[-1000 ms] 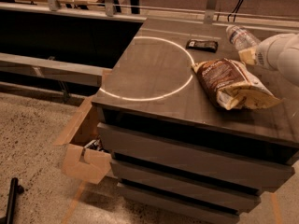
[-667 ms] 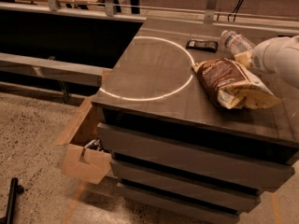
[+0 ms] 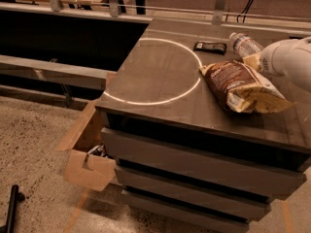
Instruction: Move water bottle near rxbar chocolate
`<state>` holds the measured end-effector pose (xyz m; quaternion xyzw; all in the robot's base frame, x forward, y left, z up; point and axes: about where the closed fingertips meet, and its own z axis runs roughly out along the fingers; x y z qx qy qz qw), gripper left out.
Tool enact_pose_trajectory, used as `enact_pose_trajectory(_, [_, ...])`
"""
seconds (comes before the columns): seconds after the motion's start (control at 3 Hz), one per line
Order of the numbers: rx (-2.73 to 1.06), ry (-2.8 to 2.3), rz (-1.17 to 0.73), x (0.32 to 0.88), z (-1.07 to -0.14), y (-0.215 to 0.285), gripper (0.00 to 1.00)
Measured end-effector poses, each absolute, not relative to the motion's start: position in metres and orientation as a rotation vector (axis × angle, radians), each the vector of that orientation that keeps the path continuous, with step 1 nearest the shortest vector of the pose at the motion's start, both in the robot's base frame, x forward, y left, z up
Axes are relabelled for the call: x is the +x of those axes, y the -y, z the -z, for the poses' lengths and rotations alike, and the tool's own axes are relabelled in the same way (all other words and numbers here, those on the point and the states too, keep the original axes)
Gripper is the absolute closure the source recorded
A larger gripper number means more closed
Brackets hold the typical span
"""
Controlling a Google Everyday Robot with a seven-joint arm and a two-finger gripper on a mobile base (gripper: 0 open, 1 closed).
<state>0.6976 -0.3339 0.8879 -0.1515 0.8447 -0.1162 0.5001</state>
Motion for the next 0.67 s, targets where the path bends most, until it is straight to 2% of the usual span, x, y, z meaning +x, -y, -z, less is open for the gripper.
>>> enact_pose_trajectory(0.33, [-0.367,-2.053,0.286,0.7007,-0.8858,0.3352,0.84])
enact_pose_trajectory(0.67, [-0.378,-2.073,0.283,0.7013,-0.8795,0.3340,0.60])
